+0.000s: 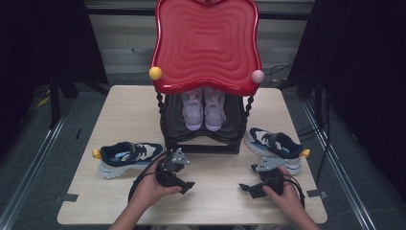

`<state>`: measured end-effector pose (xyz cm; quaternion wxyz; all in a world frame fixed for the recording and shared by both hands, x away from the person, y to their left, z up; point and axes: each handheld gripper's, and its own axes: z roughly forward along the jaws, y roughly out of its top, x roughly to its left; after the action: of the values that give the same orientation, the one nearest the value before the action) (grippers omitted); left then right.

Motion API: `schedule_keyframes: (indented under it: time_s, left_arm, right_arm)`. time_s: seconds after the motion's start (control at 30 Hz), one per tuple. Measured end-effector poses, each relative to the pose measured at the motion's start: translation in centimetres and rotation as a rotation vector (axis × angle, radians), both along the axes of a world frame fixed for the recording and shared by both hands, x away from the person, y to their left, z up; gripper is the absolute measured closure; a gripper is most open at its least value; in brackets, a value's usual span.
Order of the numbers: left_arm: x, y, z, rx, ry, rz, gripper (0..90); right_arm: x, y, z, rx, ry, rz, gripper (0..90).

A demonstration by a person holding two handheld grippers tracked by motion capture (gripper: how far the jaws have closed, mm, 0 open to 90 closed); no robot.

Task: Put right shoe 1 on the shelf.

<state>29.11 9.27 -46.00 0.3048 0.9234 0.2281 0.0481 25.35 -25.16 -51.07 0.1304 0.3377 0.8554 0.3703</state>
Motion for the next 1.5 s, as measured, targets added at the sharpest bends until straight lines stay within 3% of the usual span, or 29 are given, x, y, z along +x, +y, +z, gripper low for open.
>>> schedule_keyframes:
  time_s: [0.4,0.83,0.97,1.5]
  left_arm:
    - [0.3,1.8,1.1,-0.01,0.002,0.023,20.6]
    - [0.7,4.9,2.4,-0.046,-0.015,0.1,20.6]
    - [0.8,5.8,2.8,-0.036,-0.025,0.115,20.6]
    - [1.7,9.3,4.7,-0.062,-0.053,0.188,20.5]
  right_arm:
    - [0.0,0.0,0.0,0.0,0.001,-0.001,12.5]
    - [0.0,0.0,0.0,0.001,0.001,-0.001,12.5]
    - [0.0,0.0,0.0,0.001,0.001,-0.001,12.5]
    - [0.0,0.0,0.0,0.0,0.001,-0.001,12.5]
